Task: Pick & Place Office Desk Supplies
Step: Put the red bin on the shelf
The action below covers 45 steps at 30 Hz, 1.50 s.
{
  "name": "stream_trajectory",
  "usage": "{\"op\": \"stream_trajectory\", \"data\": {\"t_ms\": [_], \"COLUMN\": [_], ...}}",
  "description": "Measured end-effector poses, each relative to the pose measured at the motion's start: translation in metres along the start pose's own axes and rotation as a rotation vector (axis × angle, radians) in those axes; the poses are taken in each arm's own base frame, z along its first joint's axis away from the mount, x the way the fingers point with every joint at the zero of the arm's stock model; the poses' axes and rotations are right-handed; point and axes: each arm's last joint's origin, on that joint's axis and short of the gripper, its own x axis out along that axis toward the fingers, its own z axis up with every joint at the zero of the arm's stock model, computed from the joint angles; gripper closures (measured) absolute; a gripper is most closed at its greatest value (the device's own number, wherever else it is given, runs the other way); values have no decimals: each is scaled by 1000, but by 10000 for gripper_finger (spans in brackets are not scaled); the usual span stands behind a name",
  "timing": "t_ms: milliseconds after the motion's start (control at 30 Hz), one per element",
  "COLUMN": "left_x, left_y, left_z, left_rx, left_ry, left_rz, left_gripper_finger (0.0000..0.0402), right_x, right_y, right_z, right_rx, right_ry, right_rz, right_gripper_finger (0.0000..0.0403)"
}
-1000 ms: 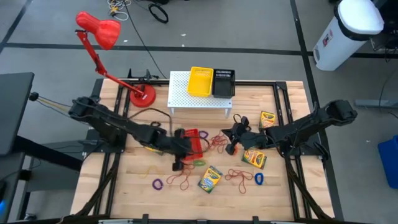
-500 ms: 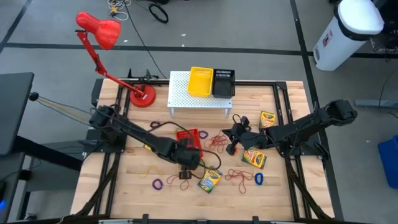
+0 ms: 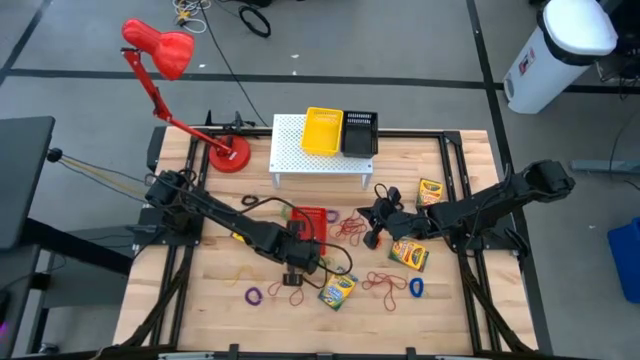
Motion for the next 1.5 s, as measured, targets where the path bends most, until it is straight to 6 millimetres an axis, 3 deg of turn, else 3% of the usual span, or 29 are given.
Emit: {"op": "stream_trajectory", "data": {"t_ms": [133,333,533,700,800,1100,1500], "left_x": [-21,-88,-154,-187,-191,-174,-167], "left_y": [4,13,28,53,71,144,210], "left_z": [0,0,-19,-38,-39,-38,-56], "left_rx": [10,-1,-60,-98,-76,-26,89], "left_ry": [-3,-124,-246,-294,-300,-176,-48], "left_rz": [-4,-26,-49,46,102,249,310], "left_gripper_finger": [383,386,384,384,384,384,384], "right_x": [0,0,0,0,0,0,0], "right_y": [0,0,0,0,0,0,1], "right_z": [0,0,0,0,0,0,0], "right_rx": [0,-7,-10,-9,-10,-27,-34], "right_ry": [0,2,4,6,7,7,8], "right_rz": [0,-1,-2,7,10,15,17], "right_gripper_finger": [392,397,394,388,393,391,391]}}
